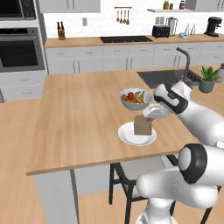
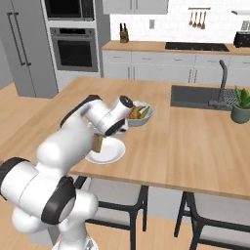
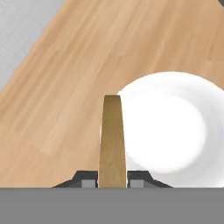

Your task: Start the toaster. Once the lever pops up, take the bread to the plate on the dining counter.

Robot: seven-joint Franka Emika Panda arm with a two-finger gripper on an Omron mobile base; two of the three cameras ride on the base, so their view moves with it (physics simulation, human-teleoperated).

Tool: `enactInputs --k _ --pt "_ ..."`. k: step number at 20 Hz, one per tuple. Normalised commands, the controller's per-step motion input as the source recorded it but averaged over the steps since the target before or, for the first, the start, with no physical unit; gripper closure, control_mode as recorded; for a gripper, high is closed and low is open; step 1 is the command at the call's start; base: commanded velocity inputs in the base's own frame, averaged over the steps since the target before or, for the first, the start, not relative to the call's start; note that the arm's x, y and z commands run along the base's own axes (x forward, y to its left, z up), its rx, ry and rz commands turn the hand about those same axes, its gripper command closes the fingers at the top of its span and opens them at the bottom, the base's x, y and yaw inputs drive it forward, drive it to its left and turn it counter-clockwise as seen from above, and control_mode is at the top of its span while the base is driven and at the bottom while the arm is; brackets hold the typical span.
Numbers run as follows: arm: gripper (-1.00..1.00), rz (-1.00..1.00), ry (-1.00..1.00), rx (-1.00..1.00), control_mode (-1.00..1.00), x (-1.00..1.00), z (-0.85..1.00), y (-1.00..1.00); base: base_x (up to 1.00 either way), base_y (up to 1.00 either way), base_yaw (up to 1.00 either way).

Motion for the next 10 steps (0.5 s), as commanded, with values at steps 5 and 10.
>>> enactInputs --k 5,10 --pt "1.0 0.07 -0.03 0.13 -1.0 0.45 -0.48 0.0 0.0 0.0 0.0" --pt "1.0 0.0 0.0 0.06 -1.0 0.08 -0.54 0.0 0.0 0.0 0.0"
